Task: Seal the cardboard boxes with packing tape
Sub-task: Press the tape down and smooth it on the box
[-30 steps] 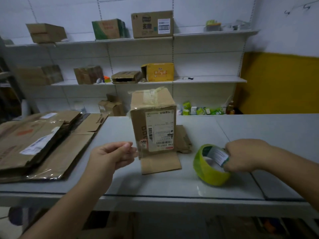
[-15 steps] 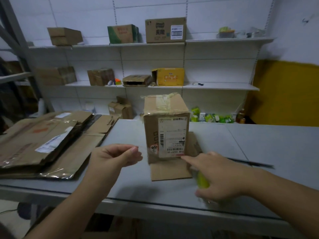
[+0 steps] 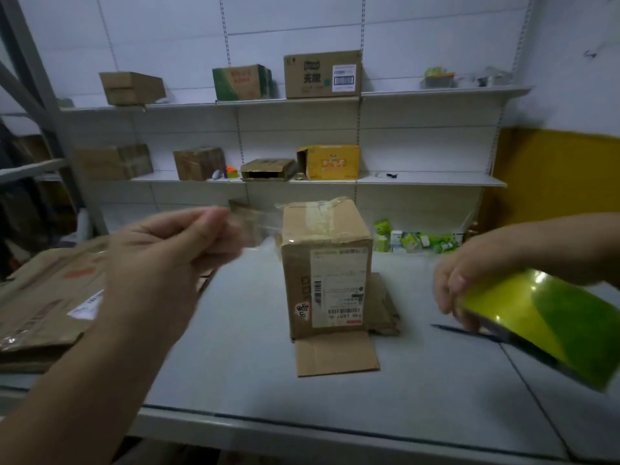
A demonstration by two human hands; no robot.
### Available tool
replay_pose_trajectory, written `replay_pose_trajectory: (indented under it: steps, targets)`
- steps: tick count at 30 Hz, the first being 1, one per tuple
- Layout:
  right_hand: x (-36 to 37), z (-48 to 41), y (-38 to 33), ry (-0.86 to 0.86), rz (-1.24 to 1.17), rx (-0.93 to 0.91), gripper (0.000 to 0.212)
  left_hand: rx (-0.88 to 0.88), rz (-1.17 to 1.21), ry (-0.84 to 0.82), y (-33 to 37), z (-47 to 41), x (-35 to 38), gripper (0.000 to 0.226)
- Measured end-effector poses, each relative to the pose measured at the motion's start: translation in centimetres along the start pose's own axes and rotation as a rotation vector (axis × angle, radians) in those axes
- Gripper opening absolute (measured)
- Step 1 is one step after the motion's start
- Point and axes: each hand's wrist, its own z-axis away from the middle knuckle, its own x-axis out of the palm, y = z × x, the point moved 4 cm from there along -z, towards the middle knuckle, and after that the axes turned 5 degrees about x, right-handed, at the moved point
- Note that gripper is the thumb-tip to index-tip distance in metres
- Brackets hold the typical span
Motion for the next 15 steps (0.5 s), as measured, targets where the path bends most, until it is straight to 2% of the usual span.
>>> replay_pose_trajectory:
  steps: [2,5,9,13,15]
  targets:
    - [-1.8,-1.1,1.1,0.023,-0.028,0.038,0.029,-0.098,-0.017,0.029,-2.2,-0.5,0.5,0.013]
    - [-4.1,-2.4,0.7,0.059,-0.095,-0.064,0.027,-0.174,0.036,0.112,-4.6,-1.3,1.3,0.007]
    - [-6.8,-3.7,0.4,-0.062,-0.05,-0.059,0.043,-0.15,0.048,0.163,-5.6,-1.7,1.0,0.008]
    - [-7.8,-5.7,0.7,-0.115,0.014,-0.02,0.055,-0.104,0.032,0.11,-7.4,-1.7,0.8,0.033]
    - [-7.8,-7.2,1.0,-0.103,-0.03,-0.03,0.061,-0.137,0.067,0.109,-8.8,-2.2,0.7,0.034]
